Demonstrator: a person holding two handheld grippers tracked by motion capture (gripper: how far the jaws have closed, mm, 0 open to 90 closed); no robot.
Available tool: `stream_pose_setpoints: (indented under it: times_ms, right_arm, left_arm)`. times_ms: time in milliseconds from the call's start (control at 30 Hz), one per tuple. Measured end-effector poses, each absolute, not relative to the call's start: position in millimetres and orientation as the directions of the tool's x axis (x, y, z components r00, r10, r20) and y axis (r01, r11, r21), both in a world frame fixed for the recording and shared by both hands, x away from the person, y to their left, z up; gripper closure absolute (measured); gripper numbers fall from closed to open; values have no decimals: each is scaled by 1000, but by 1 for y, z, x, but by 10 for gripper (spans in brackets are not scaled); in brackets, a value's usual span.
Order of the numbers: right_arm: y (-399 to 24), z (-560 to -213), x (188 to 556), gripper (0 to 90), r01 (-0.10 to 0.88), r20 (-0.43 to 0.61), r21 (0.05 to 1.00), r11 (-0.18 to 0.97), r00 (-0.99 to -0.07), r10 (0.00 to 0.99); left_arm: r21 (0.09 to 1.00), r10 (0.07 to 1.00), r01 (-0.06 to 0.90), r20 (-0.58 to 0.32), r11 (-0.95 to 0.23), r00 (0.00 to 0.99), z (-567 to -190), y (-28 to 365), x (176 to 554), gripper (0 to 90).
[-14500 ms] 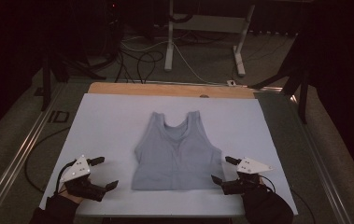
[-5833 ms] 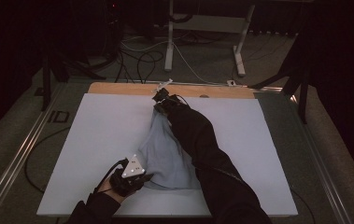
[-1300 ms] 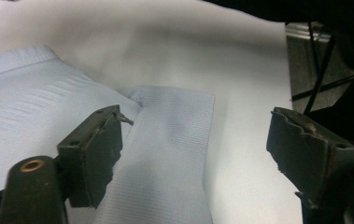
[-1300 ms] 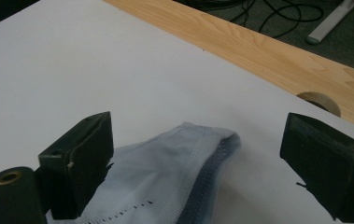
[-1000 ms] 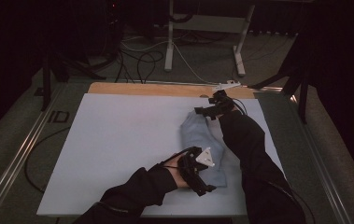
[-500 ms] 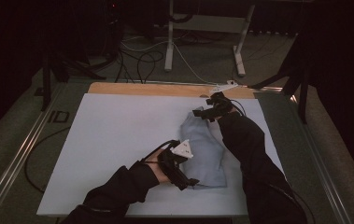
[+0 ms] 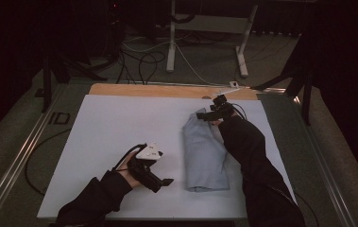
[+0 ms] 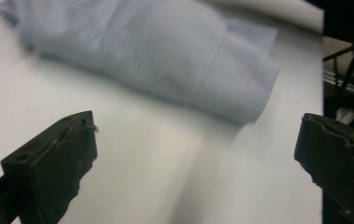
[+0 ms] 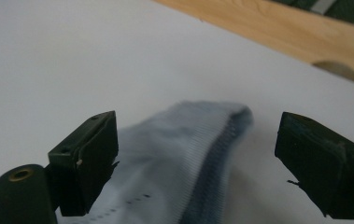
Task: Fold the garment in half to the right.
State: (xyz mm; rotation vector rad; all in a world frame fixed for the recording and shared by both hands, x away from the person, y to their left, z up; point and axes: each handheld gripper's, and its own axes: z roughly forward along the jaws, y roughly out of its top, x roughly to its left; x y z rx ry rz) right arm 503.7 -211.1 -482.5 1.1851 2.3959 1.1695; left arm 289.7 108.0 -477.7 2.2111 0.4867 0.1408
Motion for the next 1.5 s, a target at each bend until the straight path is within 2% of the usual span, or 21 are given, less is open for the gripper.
stream_pose_setpoints:
  times_ms: [133, 233, 300, 400, 467, 533, 700, 1000, 1133, 1200, 1267, 1300, 1500]
  right_arm:
    - [-211, -495, 508, 160, 612, 157, 697, 375, -640, 753]
    - [-213, -502, 508, 347, 636, 158, 662, 397, -636, 756]
    - [-213, -505, 506, 493, 631, 120, 633, 447, -651, 749]
    - [-212, -506, 504, 757, 617, 77, 613, 494, -669, 739]
    - [-209, -503, 503, 834, 597, 71, 629, 498, -682, 728]
    - [-205, -497, 500, 849, 564, 62, 656, 502, -702, 709]
    - [-198, -488, 500, 851, 530, 64, 701, 477, -713, 698]
    - [-201, -508, 507, 847, 607, 63, 628, 486, -662, 746]
    - [-202, -515, 509, 812, 627, 57, 606, 490, -649, 759]
    - [-201, -515, 509, 725, 618, 44, 614, 491, -647, 761]
    - [-201, -514, 510, 590, 611, 23, 619, 494, -643, 766]
    - [-201, -512, 510, 516, 614, 37, 625, 482, -640, 768]
    - [-204, -497, 503, 204, 593, 71, 665, 454, -656, 752]
  left_arm:
    - [765, 439, 329, -68, -553, 896, -485, 134, 283, 4]
    - [768, 471, 337, -53, -544, 881, -488, 152, 278, 4]
    - [780, 483, 321, -29, -537, 875, -489, 163, 276, 5]
    - [799, 520, 327, -21, -504, 854, -490, 177, 274, 5]
    - [818, 533, 334, -40, -469, 845, -492, 184, 272, 5]
    - [828, 537, 340, -55, -447, 842, -496, 191, 270, 5]
    - [833, 539, 357, -85, -423, 838, -505, 200, 265, 4]
    - [829, 583, 392, -102, -397, 806, -511, 216, 263, 5]
    - [831, 593, 394, -99, -392, 799, -512, 220, 262, 4]
    - [836, 591, 391, -101, -386, 800, -512, 222, 262, 4]
    - [837, 596, 395, -106, -378, 796, -512, 224, 262, 5]
    - [837, 600, 397, -106, -377, 793, -512, 225, 263, 4]
    - [837, 612, 400, -101, -374, 784, -513, 231, 263, 4]
